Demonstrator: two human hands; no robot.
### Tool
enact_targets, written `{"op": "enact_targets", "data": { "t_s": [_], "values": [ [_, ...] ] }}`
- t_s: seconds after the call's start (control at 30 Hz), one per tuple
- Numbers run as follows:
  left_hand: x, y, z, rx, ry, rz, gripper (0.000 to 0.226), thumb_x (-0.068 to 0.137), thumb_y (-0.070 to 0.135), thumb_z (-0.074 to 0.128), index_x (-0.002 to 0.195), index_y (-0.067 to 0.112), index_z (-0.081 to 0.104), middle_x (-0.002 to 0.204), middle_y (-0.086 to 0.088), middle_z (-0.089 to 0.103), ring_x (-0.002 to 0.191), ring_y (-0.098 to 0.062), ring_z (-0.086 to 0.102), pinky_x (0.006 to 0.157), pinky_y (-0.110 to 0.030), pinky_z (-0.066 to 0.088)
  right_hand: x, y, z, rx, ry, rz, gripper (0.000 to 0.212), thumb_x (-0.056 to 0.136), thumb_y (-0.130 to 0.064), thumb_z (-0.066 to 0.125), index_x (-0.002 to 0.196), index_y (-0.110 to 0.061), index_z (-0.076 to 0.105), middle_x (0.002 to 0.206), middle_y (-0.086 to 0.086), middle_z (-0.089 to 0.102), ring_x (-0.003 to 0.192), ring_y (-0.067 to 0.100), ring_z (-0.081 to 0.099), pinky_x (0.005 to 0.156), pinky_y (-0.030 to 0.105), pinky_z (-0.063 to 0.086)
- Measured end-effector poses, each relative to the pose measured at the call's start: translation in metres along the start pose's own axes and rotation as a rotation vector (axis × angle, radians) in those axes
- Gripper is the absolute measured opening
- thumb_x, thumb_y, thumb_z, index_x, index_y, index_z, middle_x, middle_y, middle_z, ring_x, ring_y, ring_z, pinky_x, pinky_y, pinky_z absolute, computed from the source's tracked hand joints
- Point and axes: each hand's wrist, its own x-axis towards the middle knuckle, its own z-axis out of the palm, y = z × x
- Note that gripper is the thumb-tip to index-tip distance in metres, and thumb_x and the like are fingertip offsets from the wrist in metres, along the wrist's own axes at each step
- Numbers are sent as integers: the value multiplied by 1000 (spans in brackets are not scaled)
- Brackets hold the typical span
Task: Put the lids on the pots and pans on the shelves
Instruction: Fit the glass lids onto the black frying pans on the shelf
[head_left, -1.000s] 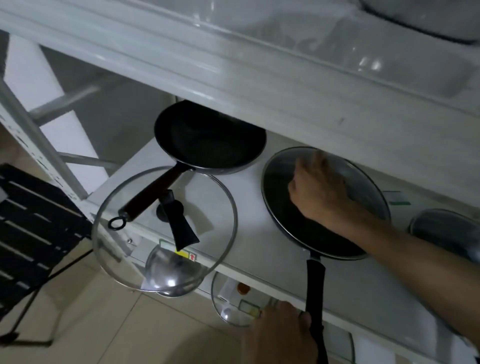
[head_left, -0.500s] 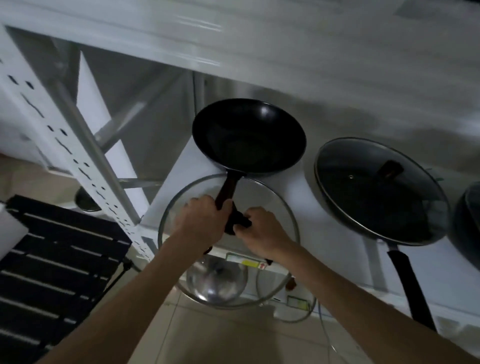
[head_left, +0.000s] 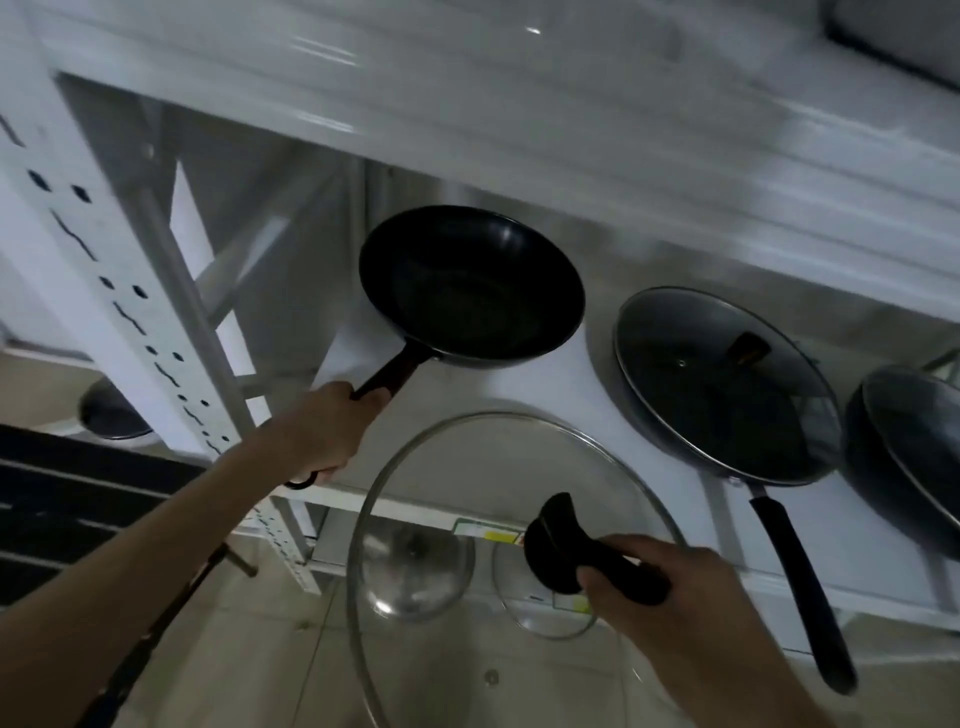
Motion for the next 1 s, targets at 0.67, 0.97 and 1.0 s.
{"op": "enact_targets", "data": {
  "t_s": [0.67,0.97,1.0],
  "values": [
    [-88,-1,111,-29,171,59,30,97,49,28,89,21,34,64,7,39,54,-3,40,46,-20,29,284,-113,11,-56,310,-34,29,81,-27,70,90,-14,46,91,12,52,78,25,57,53,29,37],
    [-93,3,114,-149,138,50,27,98,47,27,91,22,33,68,9,40,55,-5,42,48,-18,34,275,-107,26,-94,319,-28,29,84,-31,69,89,-3,61,82,13,63,81,30,67,62,29,43],
    [-94,4,112,-152,134,55,26,98,47,28,91,22,32,68,11,37,53,-2,40,43,-17,32,276,-107,26,-103,319,-29,29,85,-31,68,87,-3,61,81,13,63,81,30,67,63,28,43]
  ]
}}
